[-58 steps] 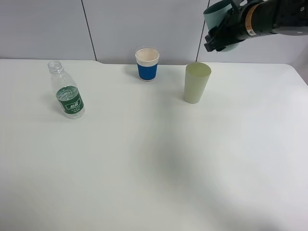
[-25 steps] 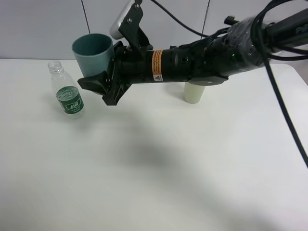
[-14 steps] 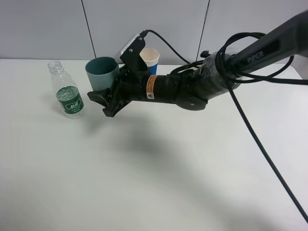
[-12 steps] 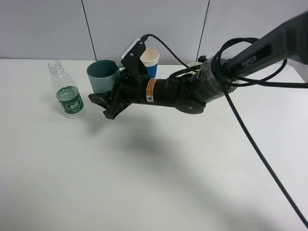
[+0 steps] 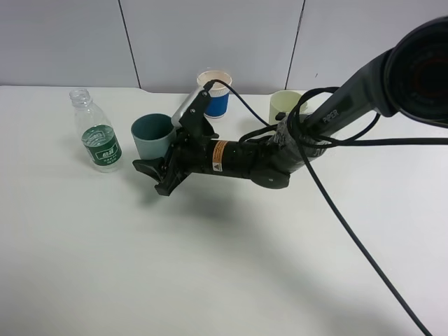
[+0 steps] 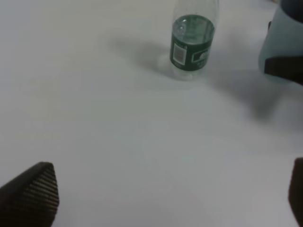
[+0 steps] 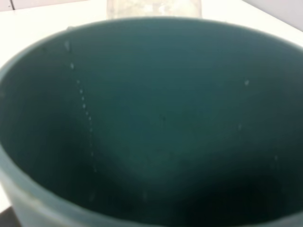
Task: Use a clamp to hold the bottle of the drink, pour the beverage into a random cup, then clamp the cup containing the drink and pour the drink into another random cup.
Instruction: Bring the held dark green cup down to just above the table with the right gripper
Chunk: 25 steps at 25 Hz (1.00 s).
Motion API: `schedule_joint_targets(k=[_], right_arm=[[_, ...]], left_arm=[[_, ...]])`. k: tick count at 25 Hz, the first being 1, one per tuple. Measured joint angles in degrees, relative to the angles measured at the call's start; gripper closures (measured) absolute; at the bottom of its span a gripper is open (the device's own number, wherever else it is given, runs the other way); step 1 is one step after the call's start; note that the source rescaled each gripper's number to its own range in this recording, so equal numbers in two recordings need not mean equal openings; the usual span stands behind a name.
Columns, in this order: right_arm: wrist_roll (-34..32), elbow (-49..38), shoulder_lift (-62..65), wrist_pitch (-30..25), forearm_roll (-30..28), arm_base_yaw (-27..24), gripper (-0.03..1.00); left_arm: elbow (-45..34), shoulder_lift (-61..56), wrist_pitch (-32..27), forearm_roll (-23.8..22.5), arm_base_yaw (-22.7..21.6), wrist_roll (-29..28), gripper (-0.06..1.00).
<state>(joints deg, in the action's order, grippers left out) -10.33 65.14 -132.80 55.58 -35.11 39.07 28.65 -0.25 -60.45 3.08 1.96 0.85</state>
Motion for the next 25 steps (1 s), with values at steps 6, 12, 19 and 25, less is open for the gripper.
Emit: schedule_joint_targets(k=[6,12,19,25], right_arm=[[0.58,0.0,-2.01,0.25,0.05,0.0,0.96],[0.53,-0.64,-2.01,1.17,0.4,0.0,0.96],[0.59,-5.48,-2.01,3.66,3.32,0.0,0.96],[0.59,-8.21,-1.83,4.1,5.09,0.0,0.77]], left_arm=[[0.0,0.0,0.0,0.0,0.0,0.0,-0.02],[0.0,0.0,0.0,0.0,0.0,0.0,-0.02],[0.0,0.0,0.0,0.0,0.0,0.0,-0.02],[0.0,0.0,0.0,0.0,0.0,0.0,-0.02]])
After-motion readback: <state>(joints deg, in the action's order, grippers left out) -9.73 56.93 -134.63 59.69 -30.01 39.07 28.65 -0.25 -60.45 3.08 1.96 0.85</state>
